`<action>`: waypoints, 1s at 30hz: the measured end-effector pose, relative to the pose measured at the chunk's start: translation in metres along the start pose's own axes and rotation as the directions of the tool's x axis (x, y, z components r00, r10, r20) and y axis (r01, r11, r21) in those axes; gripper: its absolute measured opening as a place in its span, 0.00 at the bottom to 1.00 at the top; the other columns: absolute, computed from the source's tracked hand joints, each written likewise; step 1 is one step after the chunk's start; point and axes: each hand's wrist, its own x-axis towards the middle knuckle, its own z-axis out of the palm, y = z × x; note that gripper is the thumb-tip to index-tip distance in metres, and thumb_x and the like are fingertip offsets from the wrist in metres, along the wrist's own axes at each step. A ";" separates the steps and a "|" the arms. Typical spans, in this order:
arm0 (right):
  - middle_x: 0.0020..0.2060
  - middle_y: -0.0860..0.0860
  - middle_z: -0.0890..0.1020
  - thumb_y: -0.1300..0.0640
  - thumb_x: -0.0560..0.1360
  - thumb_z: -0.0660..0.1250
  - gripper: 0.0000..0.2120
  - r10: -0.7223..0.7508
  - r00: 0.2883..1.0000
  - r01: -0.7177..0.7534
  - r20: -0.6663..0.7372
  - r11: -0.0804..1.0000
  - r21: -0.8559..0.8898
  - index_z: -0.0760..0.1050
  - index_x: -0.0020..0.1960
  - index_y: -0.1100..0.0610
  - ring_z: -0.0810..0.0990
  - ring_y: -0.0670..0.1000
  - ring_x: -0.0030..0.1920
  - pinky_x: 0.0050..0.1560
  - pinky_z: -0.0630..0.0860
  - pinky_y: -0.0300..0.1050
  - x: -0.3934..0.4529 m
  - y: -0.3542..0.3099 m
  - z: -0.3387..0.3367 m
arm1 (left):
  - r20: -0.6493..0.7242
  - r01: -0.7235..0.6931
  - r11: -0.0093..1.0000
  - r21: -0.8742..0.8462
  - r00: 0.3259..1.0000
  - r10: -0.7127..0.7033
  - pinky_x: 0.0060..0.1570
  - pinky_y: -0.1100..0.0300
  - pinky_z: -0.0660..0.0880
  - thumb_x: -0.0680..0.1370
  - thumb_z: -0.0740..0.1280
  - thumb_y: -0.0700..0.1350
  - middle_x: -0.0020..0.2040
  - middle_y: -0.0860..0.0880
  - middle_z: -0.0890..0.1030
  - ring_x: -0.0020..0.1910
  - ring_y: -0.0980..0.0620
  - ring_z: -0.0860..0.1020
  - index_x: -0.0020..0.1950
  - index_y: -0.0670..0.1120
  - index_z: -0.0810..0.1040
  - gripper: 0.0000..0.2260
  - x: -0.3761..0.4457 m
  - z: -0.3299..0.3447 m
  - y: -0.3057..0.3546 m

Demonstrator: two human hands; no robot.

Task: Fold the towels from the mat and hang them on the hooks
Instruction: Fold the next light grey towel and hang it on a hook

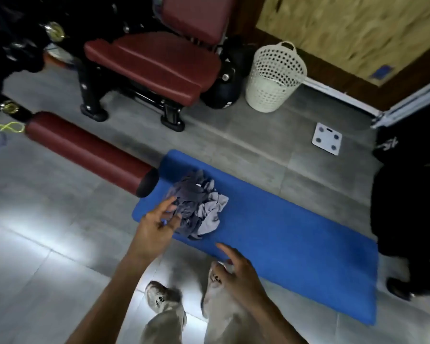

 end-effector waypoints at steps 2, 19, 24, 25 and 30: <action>0.61 0.36 0.72 0.48 0.78 0.65 0.21 0.060 0.997 -0.058 -0.038 0.997 0.055 0.68 0.70 0.42 0.73 0.42 0.61 0.60 0.69 0.36 0.002 0.004 0.004 | 0.057 -0.010 0.999 0.052 0.998 0.007 0.58 0.51 0.76 0.76 0.69 0.38 0.55 0.48 0.80 0.55 0.51 0.79 0.68 0.47 0.74 0.20 0.015 0.003 0.000; 0.56 0.46 0.79 0.58 0.77 0.67 0.16 0.410 0.909 -0.333 -0.071 0.820 0.465 0.75 0.64 0.48 0.79 0.45 0.50 0.52 0.73 0.38 0.203 0.054 0.053 | 0.254 0.021 0.977 0.214 0.964 -0.077 0.47 0.80 0.69 0.77 0.69 0.46 0.58 0.52 0.78 0.51 0.65 0.76 0.71 0.51 0.70 0.23 0.163 0.086 -0.081; 0.55 0.54 0.82 0.61 0.77 0.67 0.12 0.491 0.870 -0.438 -0.036 0.806 0.399 0.79 0.60 0.56 0.80 0.52 0.57 0.50 0.69 0.37 0.309 0.113 0.111 | 0.310 0.168 0.959 0.226 0.921 -0.235 0.47 0.77 0.71 0.77 0.68 0.42 0.60 0.46 0.80 0.52 0.56 0.79 0.69 0.47 0.73 0.19 0.245 0.132 -0.176; 0.53 0.53 0.83 0.61 0.77 0.66 0.11 0.514 0.857 -0.469 -0.017 0.794 0.387 0.80 0.58 0.56 0.80 0.53 0.56 0.49 0.70 0.38 0.331 0.130 0.124 | 0.325 0.183 0.954 0.238 0.911 -0.255 0.47 0.76 0.71 0.77 0.68 0.42 0.60 0.45 0.80 0.52 0.55 0.79 0.68 0.47 0.73 0.19 0.261 0.143 -0.198; 0.64 0.56 0.77 0.58 0.77 0.62 0.20 0.612 0.790 -0.590 0.018 0.753 0.293 0.72 0.69 0.54 0.74 0.58 0.64 0.62 0.70 0.48 0.431 0.212 0.179 | 0.423 0.190 0.939 0.286 0.854 -0.301 0.55 0.63 0.74 0.78 0.66 0.41 0.60 0.47 0.80 0.53 0.56 0.79 0.68 0.47 0.73 0.18 0.326 0.188 -0.302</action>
